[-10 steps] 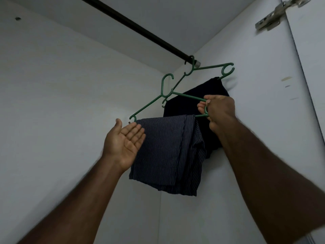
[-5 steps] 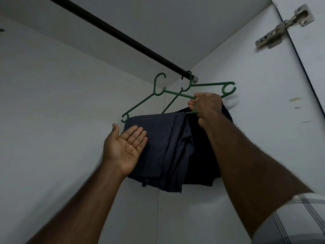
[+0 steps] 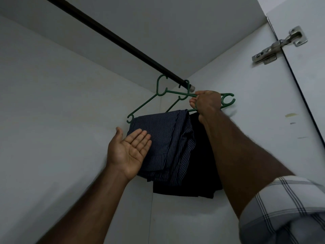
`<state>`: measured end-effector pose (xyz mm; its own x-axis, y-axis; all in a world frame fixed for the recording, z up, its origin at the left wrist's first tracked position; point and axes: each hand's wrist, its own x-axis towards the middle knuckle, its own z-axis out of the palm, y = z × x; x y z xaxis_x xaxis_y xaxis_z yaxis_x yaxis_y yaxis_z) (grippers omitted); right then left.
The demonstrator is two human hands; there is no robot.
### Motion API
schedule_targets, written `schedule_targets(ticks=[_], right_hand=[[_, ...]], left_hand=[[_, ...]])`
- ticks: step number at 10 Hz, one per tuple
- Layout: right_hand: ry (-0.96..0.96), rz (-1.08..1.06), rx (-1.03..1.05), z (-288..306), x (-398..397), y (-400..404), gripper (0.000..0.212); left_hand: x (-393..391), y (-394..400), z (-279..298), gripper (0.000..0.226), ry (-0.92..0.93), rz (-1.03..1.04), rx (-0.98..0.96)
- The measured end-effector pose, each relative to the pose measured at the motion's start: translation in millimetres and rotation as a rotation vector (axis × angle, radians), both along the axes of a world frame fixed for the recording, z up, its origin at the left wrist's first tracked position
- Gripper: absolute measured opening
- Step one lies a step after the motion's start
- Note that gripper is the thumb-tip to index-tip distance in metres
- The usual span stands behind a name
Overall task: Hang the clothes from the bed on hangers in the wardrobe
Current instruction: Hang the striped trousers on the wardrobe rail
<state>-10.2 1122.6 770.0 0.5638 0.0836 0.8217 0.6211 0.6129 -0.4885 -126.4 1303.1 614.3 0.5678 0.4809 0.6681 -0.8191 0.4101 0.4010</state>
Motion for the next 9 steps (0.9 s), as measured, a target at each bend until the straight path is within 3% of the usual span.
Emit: schedule_targets(ticks=[3, 5, 9], right_hand=[[-0.088, -0.096, -0.007, 18, -8, -2, 0.047], [0.001, -0.009, 0.086, 11, -6, -13, 0.035], [0.041, 0.035, 0.065, -9, -14, -33, 0.028]], left_hand=[[-3, 1, 15, 0.075, -0.018, -0.016, -0.012], [-6, 2, 17, 0.076, 0.000, 0.012, -0.023], [-4, -11, 3, 0.078, 0.012, 0.018, -0.002]])
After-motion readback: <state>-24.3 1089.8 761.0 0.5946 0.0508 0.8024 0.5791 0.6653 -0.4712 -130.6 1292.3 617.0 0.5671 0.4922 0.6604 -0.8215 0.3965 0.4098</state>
